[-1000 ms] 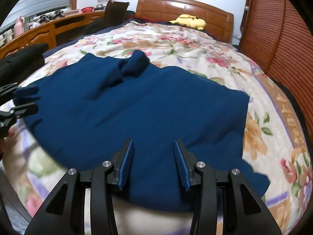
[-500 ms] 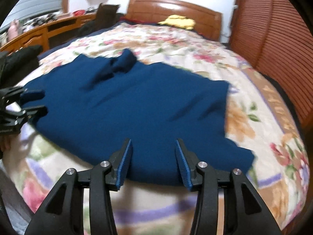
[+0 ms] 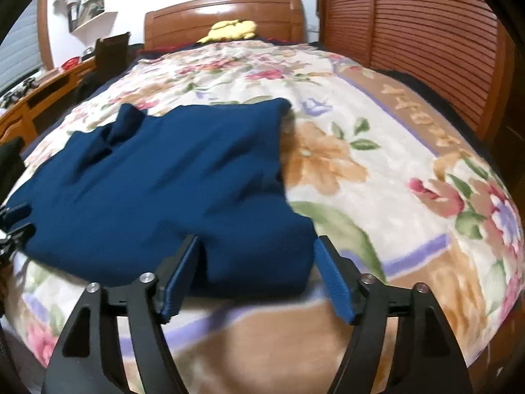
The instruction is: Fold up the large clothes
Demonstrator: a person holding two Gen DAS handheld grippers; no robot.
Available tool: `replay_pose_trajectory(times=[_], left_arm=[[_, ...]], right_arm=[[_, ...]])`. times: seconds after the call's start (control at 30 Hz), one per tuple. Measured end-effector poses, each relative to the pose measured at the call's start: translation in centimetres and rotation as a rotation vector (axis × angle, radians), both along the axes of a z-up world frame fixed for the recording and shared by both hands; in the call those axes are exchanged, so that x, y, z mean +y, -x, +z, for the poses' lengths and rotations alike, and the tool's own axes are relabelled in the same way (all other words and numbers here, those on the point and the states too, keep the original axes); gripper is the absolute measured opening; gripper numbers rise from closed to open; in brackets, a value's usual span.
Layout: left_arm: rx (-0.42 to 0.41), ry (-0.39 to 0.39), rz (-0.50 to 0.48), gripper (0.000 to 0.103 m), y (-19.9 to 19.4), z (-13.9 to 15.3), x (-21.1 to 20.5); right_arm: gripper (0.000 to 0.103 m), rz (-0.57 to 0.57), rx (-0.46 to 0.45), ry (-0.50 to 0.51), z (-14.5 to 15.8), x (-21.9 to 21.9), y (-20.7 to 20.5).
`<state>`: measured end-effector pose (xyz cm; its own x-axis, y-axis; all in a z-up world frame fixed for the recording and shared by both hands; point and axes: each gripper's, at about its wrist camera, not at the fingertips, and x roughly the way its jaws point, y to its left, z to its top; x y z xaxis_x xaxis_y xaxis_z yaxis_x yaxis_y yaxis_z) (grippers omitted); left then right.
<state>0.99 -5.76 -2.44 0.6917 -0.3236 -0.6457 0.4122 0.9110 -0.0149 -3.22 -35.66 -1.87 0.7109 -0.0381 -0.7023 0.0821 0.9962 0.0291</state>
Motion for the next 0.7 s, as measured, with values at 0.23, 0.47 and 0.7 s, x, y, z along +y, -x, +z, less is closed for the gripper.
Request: replay_pose_trajectory(times=[0.23, 0.47, 0.7], left_arm=[[0.000, -0.001, 0.000, 0.056, 0.0, 0.0, 0.0], [0.000, 0.001, 0.000, 0.056, 0.0, 0.0, 0.0], [-0.006, 0.033, -0.002, 0.056, 0.3, 0.5, 0.7]], right_arm=[[0.079, -0.024, 0.047, -0.074, -1.6, -1.3, -0.6], [0.073, -0.003, 0.047, -0.149, -3.0, -1.3, -0.9], [0.031, 0.083, 0.047, -0.192, -1.7, -0.8, -0.9]])
